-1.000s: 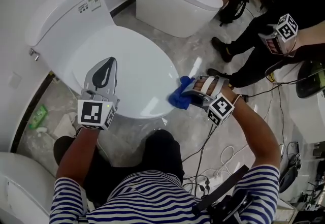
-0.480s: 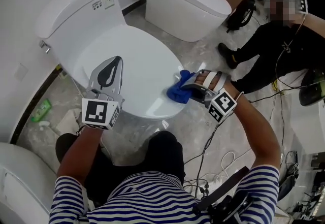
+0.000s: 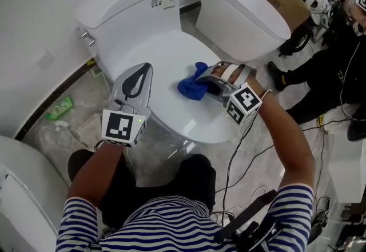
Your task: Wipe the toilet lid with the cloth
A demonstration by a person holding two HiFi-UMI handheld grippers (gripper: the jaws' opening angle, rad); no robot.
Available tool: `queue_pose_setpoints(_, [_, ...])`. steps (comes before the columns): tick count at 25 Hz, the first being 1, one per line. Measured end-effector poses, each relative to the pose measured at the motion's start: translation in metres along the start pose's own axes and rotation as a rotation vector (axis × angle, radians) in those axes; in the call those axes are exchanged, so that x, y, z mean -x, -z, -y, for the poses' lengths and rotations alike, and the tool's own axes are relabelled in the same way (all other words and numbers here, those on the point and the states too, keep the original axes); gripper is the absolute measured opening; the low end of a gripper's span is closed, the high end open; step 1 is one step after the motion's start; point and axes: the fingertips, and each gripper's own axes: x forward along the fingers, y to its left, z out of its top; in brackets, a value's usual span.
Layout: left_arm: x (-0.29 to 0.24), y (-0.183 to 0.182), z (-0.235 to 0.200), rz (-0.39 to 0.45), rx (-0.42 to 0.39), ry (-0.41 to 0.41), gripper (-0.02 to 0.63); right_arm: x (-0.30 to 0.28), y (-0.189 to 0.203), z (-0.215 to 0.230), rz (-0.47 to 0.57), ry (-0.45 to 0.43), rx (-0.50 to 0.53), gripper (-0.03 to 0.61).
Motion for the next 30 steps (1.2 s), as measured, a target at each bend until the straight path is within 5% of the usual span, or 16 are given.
queue_pose_setpoints(13, [0.014,0.004,-0.04,-0.006,0.044,-0.017,0.003,-0.1,-0.006,0.103,-0.005,-0.028,0.049,0.066])
queue_pose_setpoints(30, [0.029,0.014,-0.08,-0.03,0.058,-0.054,0.003,-0.157,-0.008,0.123,0.02,-0.068,0.048,0.066])
